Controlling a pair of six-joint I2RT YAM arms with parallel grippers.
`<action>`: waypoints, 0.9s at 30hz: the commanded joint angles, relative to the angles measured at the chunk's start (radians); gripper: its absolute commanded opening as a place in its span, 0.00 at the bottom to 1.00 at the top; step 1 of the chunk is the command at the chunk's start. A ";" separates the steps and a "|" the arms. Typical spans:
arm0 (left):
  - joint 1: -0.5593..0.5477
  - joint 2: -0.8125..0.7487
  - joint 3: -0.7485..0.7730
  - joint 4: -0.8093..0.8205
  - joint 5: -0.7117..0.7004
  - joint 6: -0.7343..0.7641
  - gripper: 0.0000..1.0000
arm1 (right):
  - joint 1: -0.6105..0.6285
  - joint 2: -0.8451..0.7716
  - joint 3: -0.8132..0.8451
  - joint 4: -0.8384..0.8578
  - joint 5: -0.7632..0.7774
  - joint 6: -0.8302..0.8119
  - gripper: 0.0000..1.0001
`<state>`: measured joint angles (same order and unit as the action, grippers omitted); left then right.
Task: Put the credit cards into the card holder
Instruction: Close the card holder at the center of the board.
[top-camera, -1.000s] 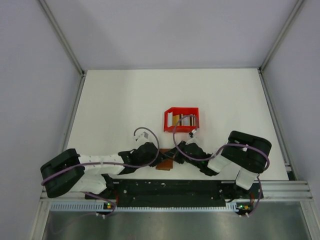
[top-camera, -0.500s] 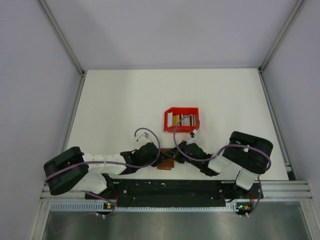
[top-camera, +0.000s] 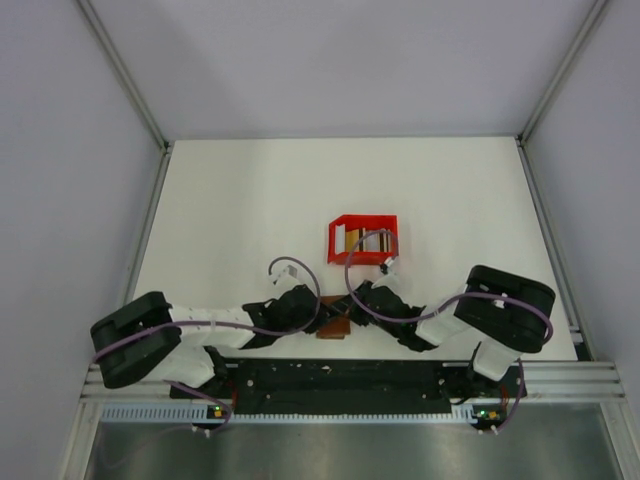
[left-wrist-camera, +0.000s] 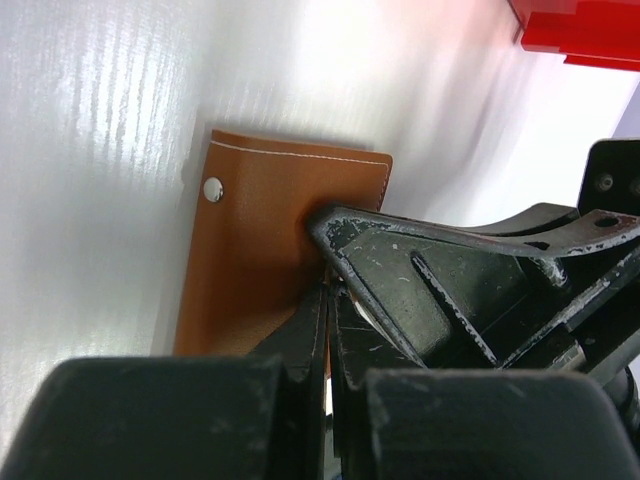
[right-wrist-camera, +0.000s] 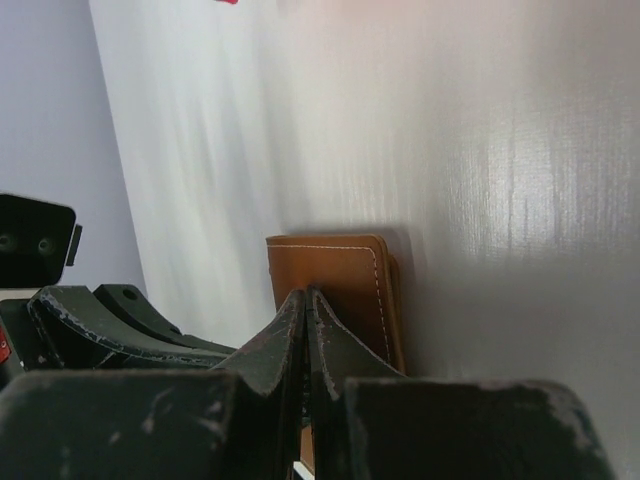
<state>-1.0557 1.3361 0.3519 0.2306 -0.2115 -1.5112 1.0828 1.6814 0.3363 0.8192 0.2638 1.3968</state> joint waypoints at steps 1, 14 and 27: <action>-0.010 0.159 -0.044 -0.286 0.017 -0.001 0.00 | 0.042 0.048 -0.033 -0.468 0.028 -0.082 0.00; -0.012 0.241 -0.074 -0.277 0.032 -0.057 0.00 | 0.065 -0.236 0.006 -0.712 0.147 -0.154 0.06; -0.013 0.244 -0.079 -0.243 0.026 -0.034 0.00 | 0.022 -0.523 0.081 -0.884 0.077 -0.328 0.00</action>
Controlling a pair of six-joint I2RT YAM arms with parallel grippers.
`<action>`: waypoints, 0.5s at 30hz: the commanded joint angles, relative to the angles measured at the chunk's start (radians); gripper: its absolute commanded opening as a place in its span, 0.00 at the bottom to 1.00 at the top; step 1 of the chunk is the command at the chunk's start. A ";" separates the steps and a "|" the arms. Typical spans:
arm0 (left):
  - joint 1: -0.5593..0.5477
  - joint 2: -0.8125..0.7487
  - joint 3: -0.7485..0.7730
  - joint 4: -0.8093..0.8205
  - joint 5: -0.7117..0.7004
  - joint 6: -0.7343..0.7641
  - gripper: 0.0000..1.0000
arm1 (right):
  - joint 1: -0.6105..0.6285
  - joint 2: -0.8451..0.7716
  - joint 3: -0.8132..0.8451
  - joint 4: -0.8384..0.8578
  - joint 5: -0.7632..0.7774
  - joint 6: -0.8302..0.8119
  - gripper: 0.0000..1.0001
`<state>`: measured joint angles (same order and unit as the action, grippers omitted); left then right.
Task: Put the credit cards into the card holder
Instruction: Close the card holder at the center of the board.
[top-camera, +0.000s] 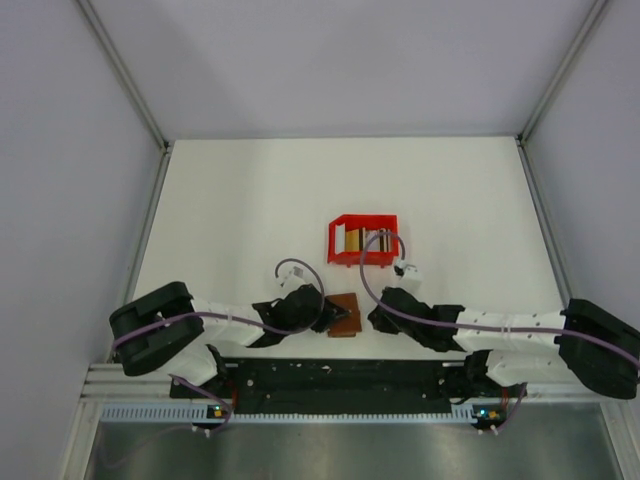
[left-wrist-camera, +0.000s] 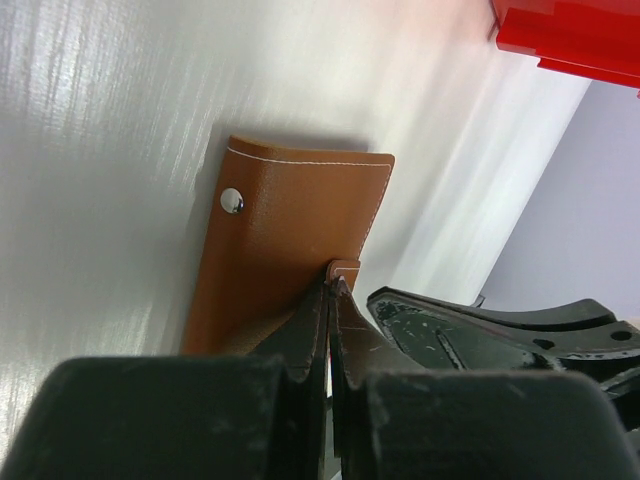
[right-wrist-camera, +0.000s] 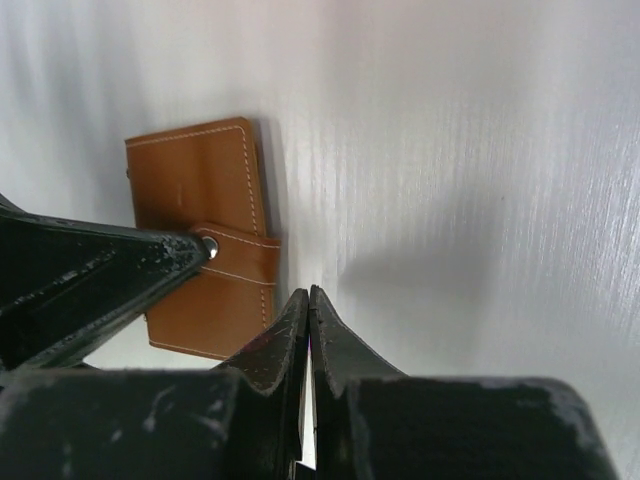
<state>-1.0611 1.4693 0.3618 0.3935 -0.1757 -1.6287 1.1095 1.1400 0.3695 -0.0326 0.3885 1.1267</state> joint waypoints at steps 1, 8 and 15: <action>-0.007 0.109 -0.090 -0.403 -0.010 0.084 0.00 | -0.007 0.036 0.052 -0.017 -0.053 -0.062 0.00; -0.008 0.109 -0.090 -0.401 -0.011 0.095 0.00 | -0.007 0.090 0.114 0.088 -0.071 -0.120 0.00; -0.008 0.111 -0.087 -0.401 -0.015 0.102 0.00 | -0.008 0.150 0.192 0.036 -0.071 -0.153 0.00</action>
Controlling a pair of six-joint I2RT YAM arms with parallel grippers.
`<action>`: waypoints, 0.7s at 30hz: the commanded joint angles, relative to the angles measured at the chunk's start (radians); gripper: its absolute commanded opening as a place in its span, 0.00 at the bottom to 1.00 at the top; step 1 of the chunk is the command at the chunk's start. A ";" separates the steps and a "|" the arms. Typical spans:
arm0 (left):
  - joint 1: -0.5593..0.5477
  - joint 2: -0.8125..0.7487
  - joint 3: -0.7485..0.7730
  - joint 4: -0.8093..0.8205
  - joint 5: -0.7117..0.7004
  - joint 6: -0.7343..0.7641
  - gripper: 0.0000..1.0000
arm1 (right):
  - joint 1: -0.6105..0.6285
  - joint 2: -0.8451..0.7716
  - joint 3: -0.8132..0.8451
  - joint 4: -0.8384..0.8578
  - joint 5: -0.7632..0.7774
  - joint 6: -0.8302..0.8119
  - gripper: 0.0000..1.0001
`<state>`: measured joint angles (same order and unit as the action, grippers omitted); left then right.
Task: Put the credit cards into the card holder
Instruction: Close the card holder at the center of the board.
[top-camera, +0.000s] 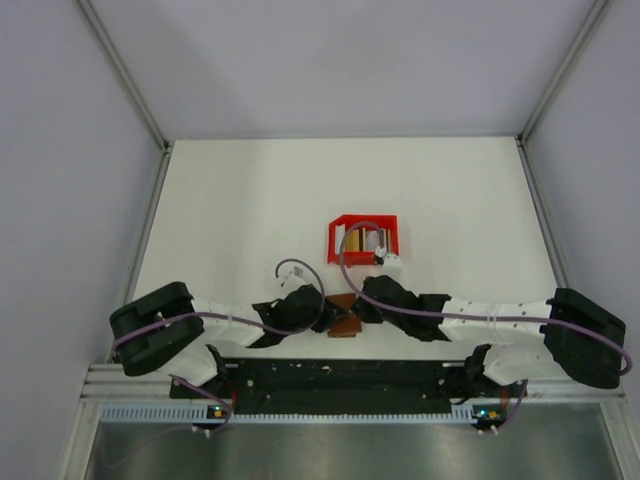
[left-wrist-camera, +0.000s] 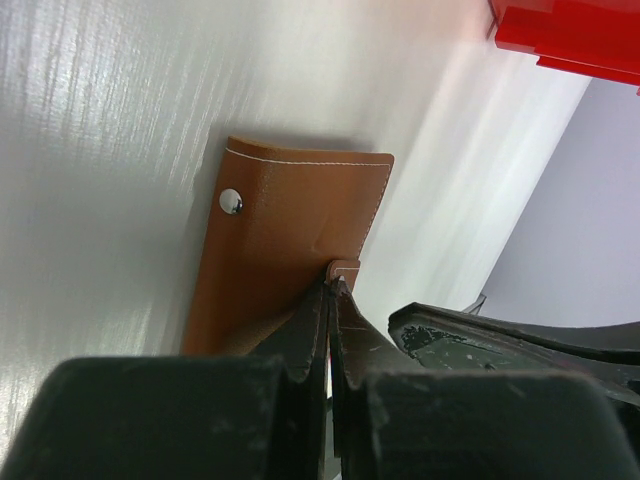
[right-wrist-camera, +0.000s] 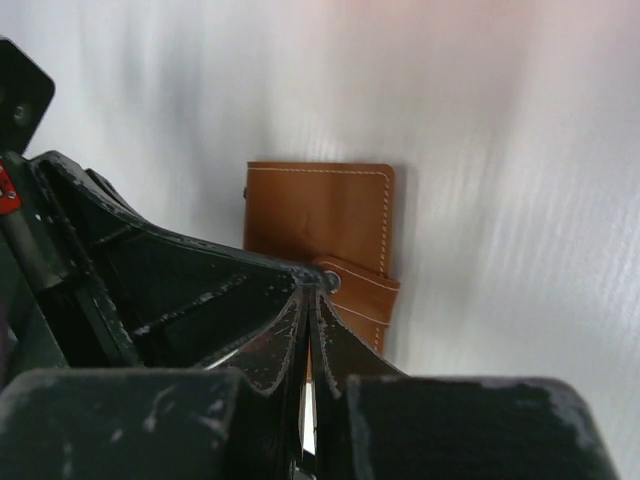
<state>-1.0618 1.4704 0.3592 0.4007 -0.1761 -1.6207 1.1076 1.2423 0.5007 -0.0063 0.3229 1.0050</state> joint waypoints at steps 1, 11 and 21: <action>-0.007 0.110 -0.085 -0.408 -0.014 0.093 0.00 | -0.006 0.065 0.068 0.009 -0.014 -0.026 0.00; -0.007 0.108 -0.082 -0.410 -0.019 0.096 0.00 | -0.002 0.080 0.039 -0.020 0.008 0.023 0.00; -0.009 0.107 -0.075 -0.410 -0.022 0.105 0.00 | 0.004 0.124 0.045 -0.038 -0.016 0.030 0.00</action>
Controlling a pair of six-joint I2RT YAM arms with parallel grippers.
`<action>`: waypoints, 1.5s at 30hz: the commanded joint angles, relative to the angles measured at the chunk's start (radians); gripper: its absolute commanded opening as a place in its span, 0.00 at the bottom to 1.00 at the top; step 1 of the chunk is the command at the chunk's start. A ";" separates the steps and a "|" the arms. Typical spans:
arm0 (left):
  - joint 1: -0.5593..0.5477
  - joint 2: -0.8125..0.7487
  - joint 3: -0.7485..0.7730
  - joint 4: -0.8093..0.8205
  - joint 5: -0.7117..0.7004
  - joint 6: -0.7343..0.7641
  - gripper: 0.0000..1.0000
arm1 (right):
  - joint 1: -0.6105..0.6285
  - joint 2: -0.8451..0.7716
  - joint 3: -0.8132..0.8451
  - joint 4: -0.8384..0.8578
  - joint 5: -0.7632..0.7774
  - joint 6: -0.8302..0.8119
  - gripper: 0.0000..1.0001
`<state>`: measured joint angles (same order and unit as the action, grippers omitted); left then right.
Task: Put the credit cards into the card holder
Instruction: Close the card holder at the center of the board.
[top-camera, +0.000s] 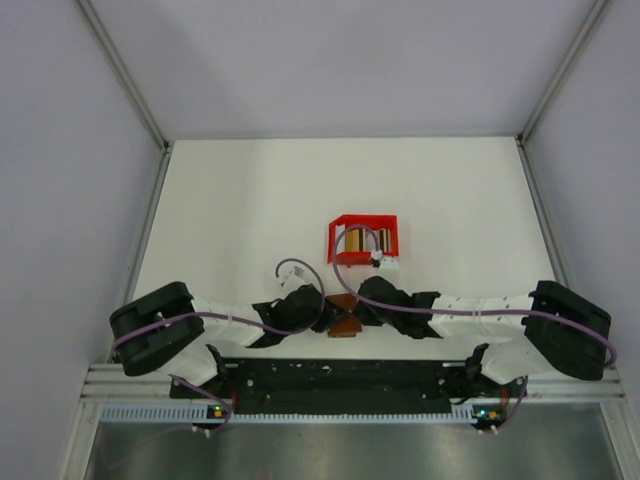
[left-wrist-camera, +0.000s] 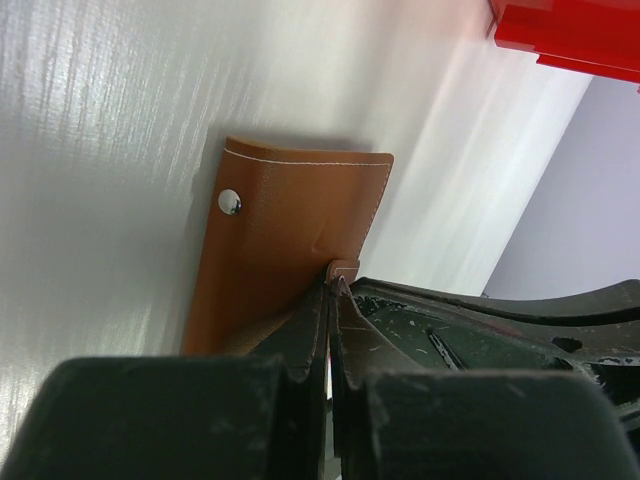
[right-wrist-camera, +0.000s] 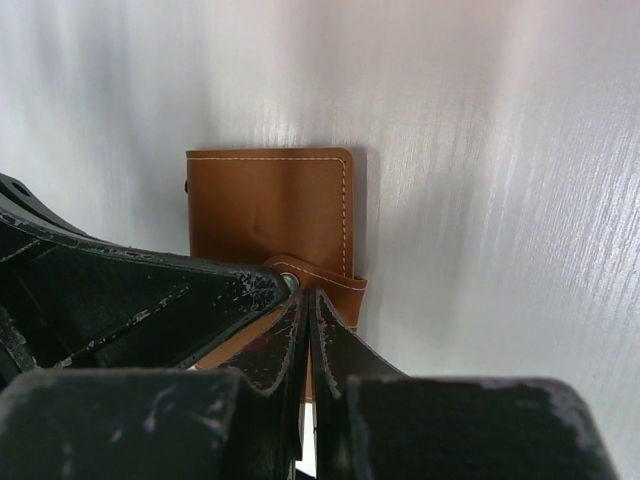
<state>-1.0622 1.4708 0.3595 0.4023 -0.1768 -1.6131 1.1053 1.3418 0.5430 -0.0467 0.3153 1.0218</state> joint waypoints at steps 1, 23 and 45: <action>-0.007 0.106 -0.076 -0.410 -0.023 0.097 0.00 | 0.007 0.034 0.000 0.008 -0.013 0.015 0.00; -0.009 0.054 -0.062 -0.425 -0.035 0.171 0.03 | 0.008 0.181 0.107 -0.180 0.013 -0.029 0.00; -0.009 0.005 -0.097 -0.411 -0.058 0.154 0.00 | 0.008 0.186 0.106 -0.179 0.011 -0.028 0.00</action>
<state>-1.0657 1.4292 0.3588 0.3599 -0.2153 -1.5177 1.1099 1.4597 0.6777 -0.1646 0.3298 1.0035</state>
